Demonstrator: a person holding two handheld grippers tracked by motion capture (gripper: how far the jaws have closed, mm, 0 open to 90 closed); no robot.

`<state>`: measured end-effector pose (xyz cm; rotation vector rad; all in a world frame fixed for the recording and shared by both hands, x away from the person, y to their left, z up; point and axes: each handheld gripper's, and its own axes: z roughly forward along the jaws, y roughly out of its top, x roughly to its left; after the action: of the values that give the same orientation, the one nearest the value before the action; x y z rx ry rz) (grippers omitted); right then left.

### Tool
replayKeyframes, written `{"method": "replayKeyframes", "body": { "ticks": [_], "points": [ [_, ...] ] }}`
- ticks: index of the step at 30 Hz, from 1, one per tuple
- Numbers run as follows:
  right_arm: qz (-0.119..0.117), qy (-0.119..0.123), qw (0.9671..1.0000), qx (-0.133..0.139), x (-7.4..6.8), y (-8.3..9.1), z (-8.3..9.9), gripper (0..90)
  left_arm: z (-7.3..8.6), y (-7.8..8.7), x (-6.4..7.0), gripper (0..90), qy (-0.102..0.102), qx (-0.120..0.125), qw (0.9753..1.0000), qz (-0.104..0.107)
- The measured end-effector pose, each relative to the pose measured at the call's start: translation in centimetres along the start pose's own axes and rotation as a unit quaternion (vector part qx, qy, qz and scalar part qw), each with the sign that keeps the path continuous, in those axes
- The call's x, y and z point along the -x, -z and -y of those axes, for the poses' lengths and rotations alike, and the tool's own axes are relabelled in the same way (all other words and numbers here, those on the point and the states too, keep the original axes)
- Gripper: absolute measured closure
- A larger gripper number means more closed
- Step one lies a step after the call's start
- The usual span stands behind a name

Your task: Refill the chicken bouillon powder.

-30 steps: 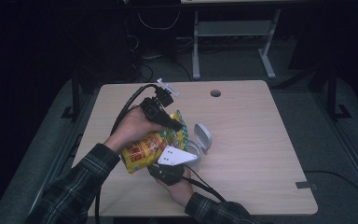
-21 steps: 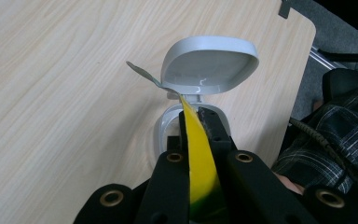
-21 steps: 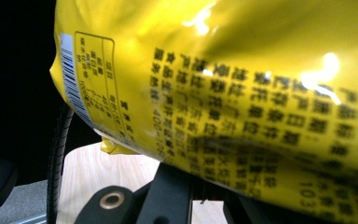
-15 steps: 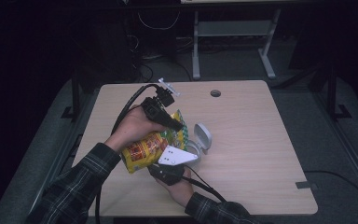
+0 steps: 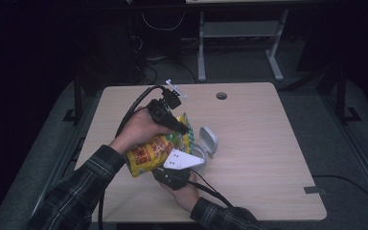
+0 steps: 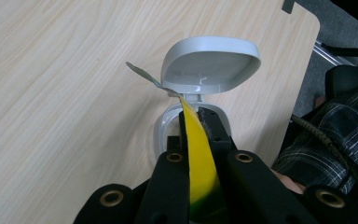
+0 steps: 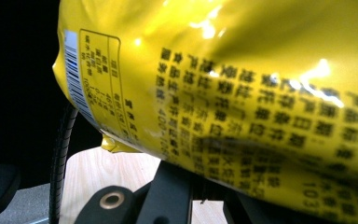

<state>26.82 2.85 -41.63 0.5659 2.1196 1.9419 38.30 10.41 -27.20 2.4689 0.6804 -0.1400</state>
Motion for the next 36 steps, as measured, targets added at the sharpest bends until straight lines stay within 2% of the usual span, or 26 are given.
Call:
{"method": "replayKeyframes", "body": {
  "ticks": [24, 36],
  "points": [
    [-0.003, 0.001, 0.9999, 0.013, 0.2, 0.3, -0.3, 89.9, -1.1, -0.3, 0.5, 89.9, -0.003, -0.023, 0.9997, -0.006],
    [-0.005, 0.001, 0.9999, 0.014, 0.1, 0.4, -0.3, 89.9, -1.0, -0.3, 0.5, 89.9, -0.001, -0.023, 0.9997, -0.005]
  ]
}}
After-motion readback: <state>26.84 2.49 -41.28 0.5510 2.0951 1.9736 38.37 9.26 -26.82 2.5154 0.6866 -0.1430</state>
